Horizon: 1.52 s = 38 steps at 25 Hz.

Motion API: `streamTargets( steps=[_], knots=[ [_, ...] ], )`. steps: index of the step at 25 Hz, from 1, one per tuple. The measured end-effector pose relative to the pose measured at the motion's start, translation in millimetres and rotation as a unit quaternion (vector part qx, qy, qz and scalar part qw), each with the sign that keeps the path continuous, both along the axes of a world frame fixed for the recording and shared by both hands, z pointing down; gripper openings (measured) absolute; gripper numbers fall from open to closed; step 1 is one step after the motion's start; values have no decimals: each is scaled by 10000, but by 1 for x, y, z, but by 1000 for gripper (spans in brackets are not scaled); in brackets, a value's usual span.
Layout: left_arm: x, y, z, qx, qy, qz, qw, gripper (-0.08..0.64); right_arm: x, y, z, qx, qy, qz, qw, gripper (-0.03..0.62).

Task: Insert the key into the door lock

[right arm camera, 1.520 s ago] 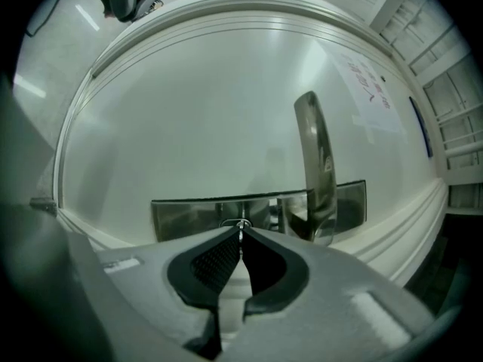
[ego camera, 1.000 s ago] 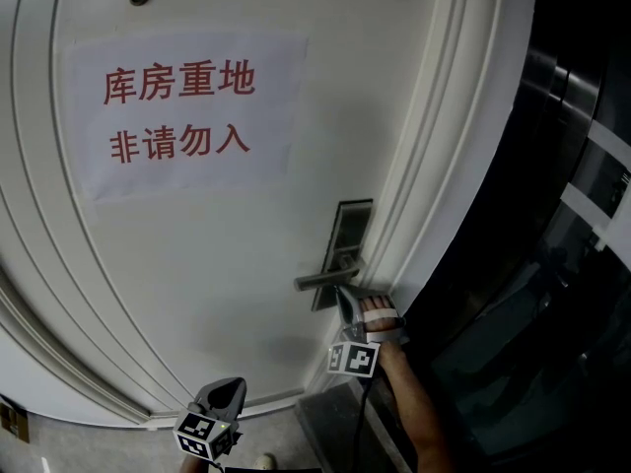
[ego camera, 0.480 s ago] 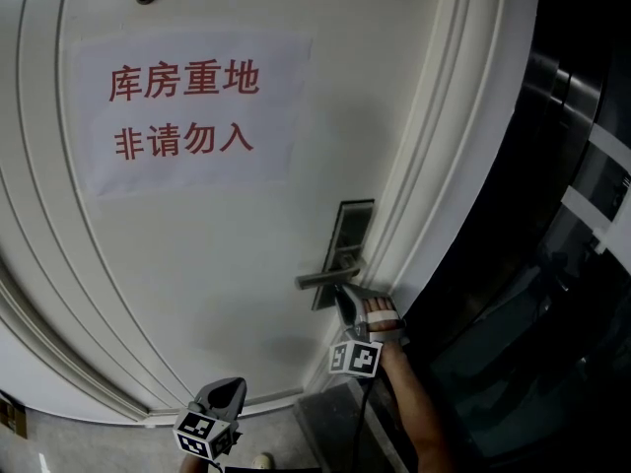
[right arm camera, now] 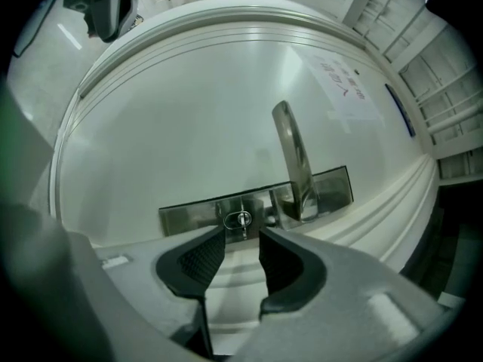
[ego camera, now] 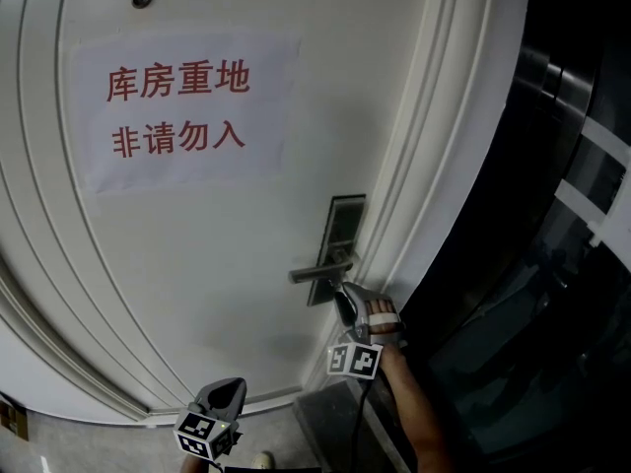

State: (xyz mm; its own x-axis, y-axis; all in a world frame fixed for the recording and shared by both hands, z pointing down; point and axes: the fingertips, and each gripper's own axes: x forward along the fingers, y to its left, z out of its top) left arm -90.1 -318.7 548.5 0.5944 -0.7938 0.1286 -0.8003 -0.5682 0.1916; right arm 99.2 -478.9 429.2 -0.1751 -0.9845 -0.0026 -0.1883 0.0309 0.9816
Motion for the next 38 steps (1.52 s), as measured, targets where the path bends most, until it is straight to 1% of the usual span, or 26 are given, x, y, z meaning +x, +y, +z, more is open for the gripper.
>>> streamTargets(
  steps=[4,6,8,9,12,15,18,20,23,27,29,34,36,38],
  knots=[
    [1,4,-3,43,-2,-8,10000,3,0,12,-6,-197,-696,-143,9973,133],
    [1,6,-4,62,-4,-15,10000,3,1,19,-7,-200,-1011,-219,9944,107],
    [1,8,-5,72,-9,-18,10000,3,1,27,-12,-167,-1331,-296,9905,93],
    [1,9,-6,77,-12,-19,10000,3,-1,32,-16,-160,-1518,-328,9877,68],
    [3,12,-8,111,-17,-19,9999,3,2,43,-16,-136,-2030,-390,9783,25],
    [4,15,-10,134,-27,-20,9999,3,5,52,-13,-342,-2608,-415,9639,9],
    [6,19,-10,142,-39,-23,9999,3,12,58,-3,-470,-3091,-440,9488,3],
    [7,22,-10,145,-52,-31,9999,3,16,64,1,-572,-3497,-476,9339,3],
    [11,27,-12,161,-61,-36,9998,3,23,75,8,-785,-4111,-500,9068,3],
    [16,32,-16,222,-61,-34,9997,3,32,91,17,-1047,-4902,-558,8635,2],
    [19,36,-17,235,-62,-42,9997,3,38,98,22,-1119,-5227,-571,8432,2],
    [26,46,-18,260,-68,-66,9996,3,49,121,38,-1319,-5850,-575,7982,2],
    [26,50,-19,264,-77,-90,9996,3,49,133,41,-1408,-6010,-694,7837,2],
    [27,54,-19,268,-75,-115,9995,3,48,145,41,-1461,-6109,-875,7731,2]
  ],
)
